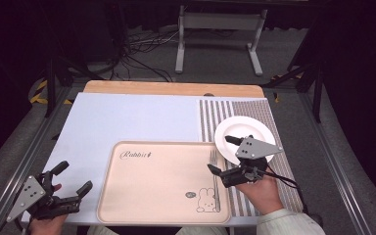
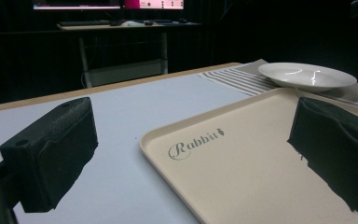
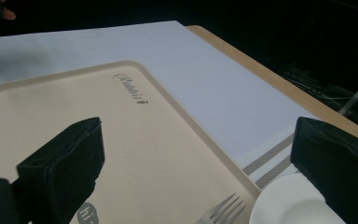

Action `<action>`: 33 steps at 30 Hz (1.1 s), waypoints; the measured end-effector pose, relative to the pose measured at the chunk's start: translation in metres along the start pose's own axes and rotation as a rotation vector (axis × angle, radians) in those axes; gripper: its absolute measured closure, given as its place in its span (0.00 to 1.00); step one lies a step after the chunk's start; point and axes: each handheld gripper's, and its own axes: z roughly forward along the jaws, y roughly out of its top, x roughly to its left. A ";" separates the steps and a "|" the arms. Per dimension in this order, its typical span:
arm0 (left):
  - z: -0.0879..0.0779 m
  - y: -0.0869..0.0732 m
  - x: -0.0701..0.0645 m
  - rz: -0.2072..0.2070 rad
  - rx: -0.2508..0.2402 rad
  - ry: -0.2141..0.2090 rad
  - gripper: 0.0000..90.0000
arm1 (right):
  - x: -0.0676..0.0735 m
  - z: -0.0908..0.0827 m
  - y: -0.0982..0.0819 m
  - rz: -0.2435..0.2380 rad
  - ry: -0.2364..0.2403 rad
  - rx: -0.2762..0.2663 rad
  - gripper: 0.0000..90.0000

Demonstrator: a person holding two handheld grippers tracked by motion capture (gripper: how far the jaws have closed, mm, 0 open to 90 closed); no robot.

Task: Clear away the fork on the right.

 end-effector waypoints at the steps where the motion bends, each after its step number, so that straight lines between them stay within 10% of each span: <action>1: 0.000 0.000 0.000 -0.002 -0.001 0.004 0.02 | 0.000 -0.002 -0.001 0.003 -0.007 -0.002 0.03; 26: -0.002 0.000 0.000 0.002 0.002 0.011 0.02 | -0.003 -0.052 -0.033 -0.003 -0.173 -0.017 0.01; 33: -0.001 0.000 0.000 0.001 -0.001 0.010 0.02 | -0.005 -0.064 -0.056 0.048 -0.196 -0.099 0.02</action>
